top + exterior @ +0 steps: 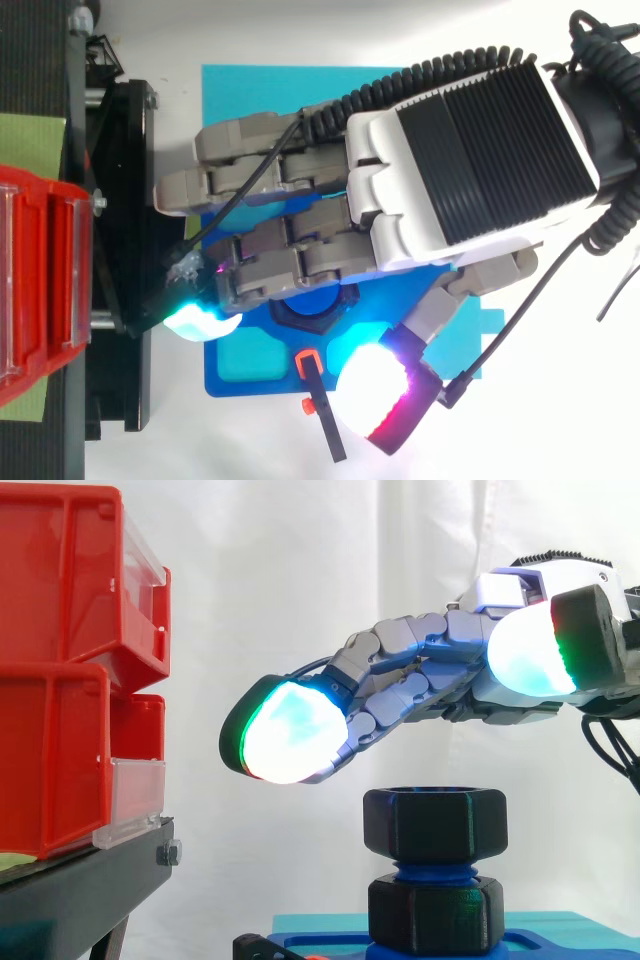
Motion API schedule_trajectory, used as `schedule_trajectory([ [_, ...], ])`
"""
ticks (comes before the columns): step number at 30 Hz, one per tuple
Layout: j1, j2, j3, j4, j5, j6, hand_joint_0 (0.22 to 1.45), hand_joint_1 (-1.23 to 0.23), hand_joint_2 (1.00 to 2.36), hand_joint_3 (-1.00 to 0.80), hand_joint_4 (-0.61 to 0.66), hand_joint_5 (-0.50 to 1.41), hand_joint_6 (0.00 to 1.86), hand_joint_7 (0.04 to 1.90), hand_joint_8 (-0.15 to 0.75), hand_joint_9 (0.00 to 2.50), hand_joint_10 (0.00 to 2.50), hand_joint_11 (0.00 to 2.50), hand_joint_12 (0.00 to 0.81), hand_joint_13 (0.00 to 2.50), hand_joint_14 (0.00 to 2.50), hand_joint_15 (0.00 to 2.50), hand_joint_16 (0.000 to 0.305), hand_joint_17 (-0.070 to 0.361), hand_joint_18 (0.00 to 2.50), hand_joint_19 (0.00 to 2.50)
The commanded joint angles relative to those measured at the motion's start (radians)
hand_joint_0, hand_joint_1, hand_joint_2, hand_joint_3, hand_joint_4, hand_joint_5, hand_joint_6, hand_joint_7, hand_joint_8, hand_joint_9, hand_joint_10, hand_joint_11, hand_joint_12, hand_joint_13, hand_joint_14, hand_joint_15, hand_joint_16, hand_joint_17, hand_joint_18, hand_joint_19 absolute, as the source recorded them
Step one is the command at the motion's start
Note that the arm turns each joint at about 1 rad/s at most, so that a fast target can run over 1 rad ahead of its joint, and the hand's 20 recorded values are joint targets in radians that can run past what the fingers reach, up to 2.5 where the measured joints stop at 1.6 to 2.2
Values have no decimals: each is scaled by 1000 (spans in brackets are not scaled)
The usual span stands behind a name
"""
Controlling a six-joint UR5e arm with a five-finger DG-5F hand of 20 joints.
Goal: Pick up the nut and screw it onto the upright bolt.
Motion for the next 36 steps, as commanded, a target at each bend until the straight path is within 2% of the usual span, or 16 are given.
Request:
schedule_trajectory([
  [1,-1,0,0,-2,0,0,494,-200,1000,-500,225,-130,503,876,195,202,0,0,315,90,0,0,37,83,0,0],
  [27,-7,0,-2,-18,-16,-6,524,-251,1000,-500,286,-65,504,1081,231,456,0,0,282,330,0,0,27,61,0,0],
  [36,-17,0,0,-23,-25,-7,536,-265,1000,-500,254,-31,504,1264,238,550,0,0,259,411,0,0,22,50,17,0],
])
